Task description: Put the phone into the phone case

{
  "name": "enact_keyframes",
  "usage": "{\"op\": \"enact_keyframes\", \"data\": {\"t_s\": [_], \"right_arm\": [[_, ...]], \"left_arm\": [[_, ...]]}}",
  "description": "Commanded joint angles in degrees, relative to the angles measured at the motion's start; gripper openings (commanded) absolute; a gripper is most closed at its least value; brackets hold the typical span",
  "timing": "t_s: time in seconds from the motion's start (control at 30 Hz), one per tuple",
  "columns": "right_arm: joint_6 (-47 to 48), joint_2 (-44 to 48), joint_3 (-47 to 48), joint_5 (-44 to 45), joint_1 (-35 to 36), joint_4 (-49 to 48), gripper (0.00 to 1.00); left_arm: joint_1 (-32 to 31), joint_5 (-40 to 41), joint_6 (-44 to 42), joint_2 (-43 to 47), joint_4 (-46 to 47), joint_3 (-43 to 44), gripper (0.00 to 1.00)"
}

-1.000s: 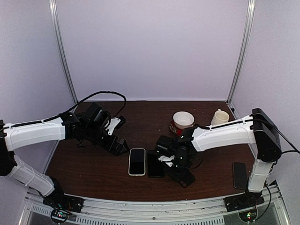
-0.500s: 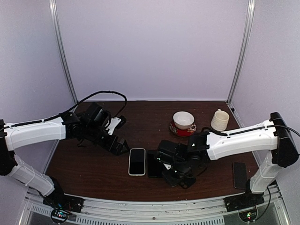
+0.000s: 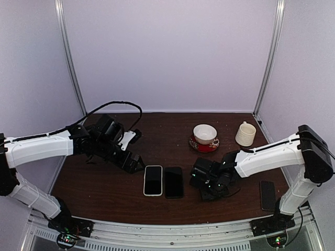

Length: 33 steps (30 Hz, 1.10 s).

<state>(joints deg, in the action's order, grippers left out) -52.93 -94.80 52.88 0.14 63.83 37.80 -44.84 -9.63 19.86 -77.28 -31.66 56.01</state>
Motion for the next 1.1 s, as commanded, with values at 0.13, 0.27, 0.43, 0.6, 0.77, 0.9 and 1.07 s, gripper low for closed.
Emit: {"op": "enact_keyframes", "data": {"t_s": [0.13,0.27,0.43,0.6,0.77,0.9,1.07], "right_arm": [[12.1,-4.2,7.4,15.0,-14.4,11.7,0.29],[16.3,-7.0,10.3,20.5,-20.6,13.9,0.29],[17.5,-4.5,11.6,22.7,-23.3,14.8,0.35],[14.0,0.7,5.8,15.4,-23.2,2.4,0.55],[8.1,0.7,0.9,15.2,-23.5,-8.6,0.66],[5.9,-1.4,-0.1,16.4,-24.4,-11.2,0.67],[5.5,-4.8,0.9,15.0,-24.5,-8.7,0.66]], "left_arm": [[-0.1,-0.3,-1.2,1.3,-0.1,1.9,0.97],[-0.1,-0.4,-1.4,1.1,-0.4,2.3,0.97],[-0.1,-0.1,-1.4,0.9,-0.4,2.3,0.98],[-0.1,-0.2,-1.2,0.3,-0.1,2.3,0.98],[0.0,-0.1,-1.2,0.6,-0.4,2.2,0.98],[-0.1,-0.8,-0.4,1.3,-1.4,3.1,0.98],[-0.1,-3.8,-3.0,0.7,-6.6,8.2,0.98]]}}
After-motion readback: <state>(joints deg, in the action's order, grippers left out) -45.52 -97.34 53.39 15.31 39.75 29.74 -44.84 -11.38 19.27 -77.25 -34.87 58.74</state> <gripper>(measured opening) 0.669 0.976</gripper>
